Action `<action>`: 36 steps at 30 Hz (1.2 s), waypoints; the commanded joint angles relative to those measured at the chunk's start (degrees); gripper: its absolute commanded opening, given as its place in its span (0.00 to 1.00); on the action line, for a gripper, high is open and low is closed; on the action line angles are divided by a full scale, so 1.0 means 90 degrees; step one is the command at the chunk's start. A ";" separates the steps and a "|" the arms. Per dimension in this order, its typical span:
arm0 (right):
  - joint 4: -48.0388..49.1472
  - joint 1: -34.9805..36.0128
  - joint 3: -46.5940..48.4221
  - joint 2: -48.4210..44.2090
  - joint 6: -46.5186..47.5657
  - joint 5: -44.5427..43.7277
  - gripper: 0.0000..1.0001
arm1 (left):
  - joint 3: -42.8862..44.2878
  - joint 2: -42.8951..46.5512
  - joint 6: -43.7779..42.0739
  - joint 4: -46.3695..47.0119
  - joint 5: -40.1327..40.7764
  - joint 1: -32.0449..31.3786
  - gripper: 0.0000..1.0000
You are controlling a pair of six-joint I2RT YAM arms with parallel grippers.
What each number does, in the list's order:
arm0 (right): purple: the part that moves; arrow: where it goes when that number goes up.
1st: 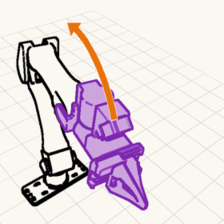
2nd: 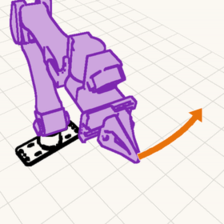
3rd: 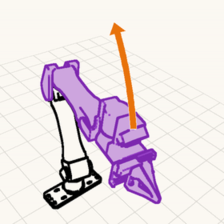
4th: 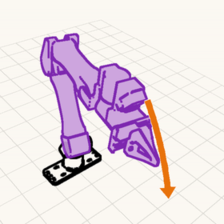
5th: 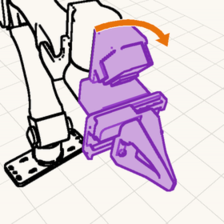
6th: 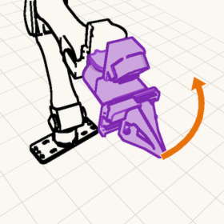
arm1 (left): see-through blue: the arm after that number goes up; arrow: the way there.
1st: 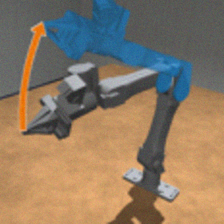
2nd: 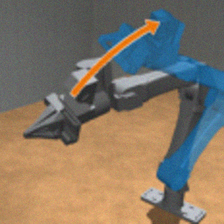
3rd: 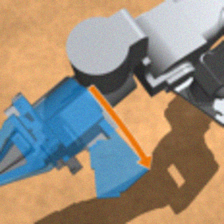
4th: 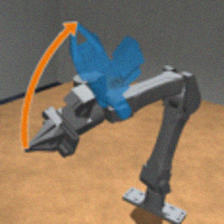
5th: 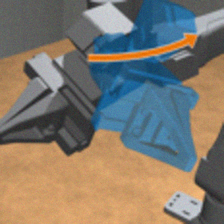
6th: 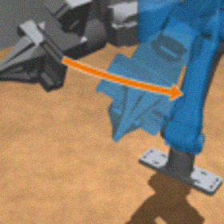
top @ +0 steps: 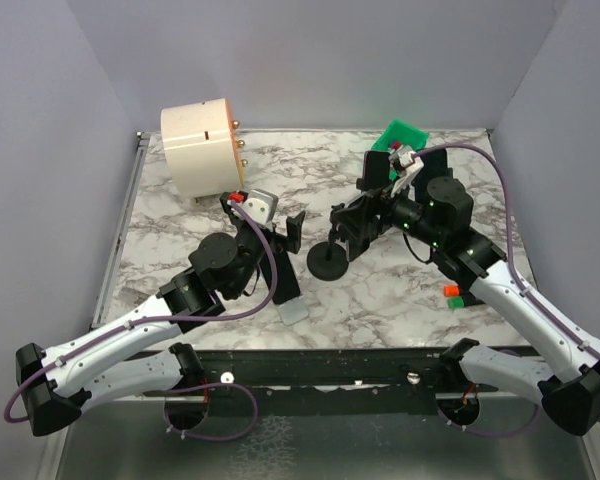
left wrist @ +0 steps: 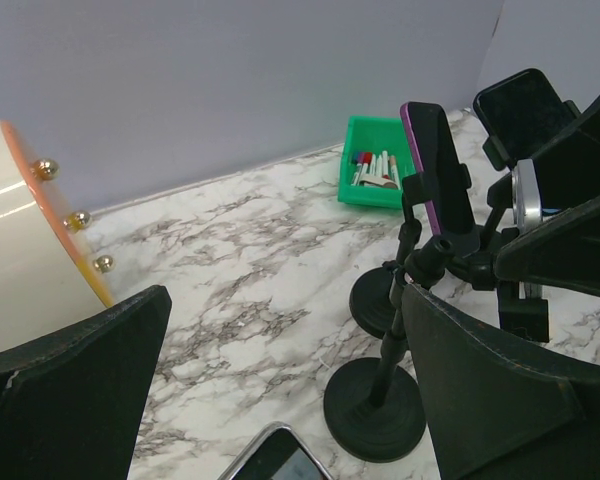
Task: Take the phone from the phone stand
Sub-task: Pick up the phone stand with the phone at the center of the board.
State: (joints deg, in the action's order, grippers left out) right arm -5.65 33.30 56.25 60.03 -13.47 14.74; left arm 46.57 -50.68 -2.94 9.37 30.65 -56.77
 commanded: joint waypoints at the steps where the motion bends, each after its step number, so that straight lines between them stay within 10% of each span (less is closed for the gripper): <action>1: -0.0177 -0.0028 0.0289 0.0088 0.0051 0.0229 0.90 | 0.0019 0.0077 -0.0084 0.0035 -0.0106 -0.0030 0.99; 22: -0.0940 -0.0025 0.0536 0.0322 0.0081 0.0159 0.79 | 0.0022 0.0096 -0.0107 0.0014 -0.0135 -0.0059 0.99; 36: -0.1782 -0.0018 0.1009 0.0076 0.0401 -0.0235 0.24 | 0.0005 0.0036 -0.0117 0.0032 -0.0487 -0.0079 0.99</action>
State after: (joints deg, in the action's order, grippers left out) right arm -16.88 33.26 61.87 62.35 -11.64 14.96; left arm 46.57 -50.68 -3.53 9.34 29.45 -57.12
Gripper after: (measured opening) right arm 0.781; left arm 0.990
